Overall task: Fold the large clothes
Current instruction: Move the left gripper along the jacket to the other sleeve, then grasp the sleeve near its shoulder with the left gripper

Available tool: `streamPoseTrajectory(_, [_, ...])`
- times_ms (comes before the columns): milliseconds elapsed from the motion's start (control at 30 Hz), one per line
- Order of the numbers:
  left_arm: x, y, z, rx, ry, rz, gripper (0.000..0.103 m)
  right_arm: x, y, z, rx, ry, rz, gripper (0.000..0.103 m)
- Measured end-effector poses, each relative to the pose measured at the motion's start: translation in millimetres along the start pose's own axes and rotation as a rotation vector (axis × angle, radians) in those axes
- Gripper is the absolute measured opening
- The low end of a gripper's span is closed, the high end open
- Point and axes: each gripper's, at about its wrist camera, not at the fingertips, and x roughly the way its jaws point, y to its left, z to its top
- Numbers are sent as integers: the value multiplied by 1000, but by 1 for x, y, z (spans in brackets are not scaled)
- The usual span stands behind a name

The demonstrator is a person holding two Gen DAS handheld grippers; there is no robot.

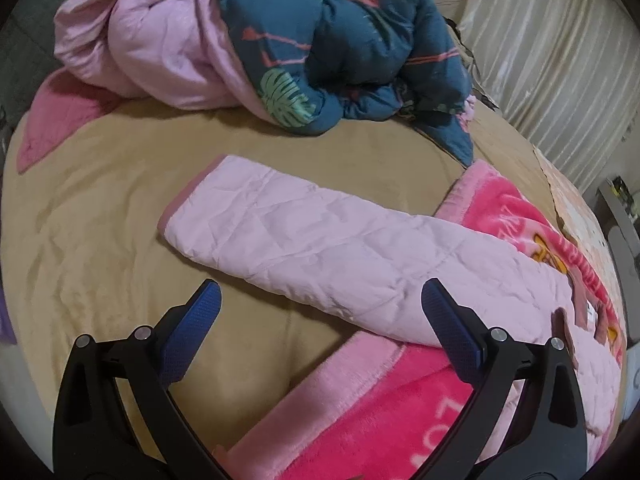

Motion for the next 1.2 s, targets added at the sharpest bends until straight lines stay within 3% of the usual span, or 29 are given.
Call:
streamPoseTrajectory(267, [36,17,-5,-76,44,32,94,39,30,-9,-35,46,48,99])
streamPoseTrajectory(600, [73,34,-8,-165,100,2,94,74,48,-21,-67,90,82,99])
streamPoseTrajectory(1100, [115,55,5,-319,108,-51,94,83,7,-41,15,113,66,99])
streamPoseTrajectory(1200, [119,54,8,-316,101,-39,75,79,-3,-45,18,113,51,99])
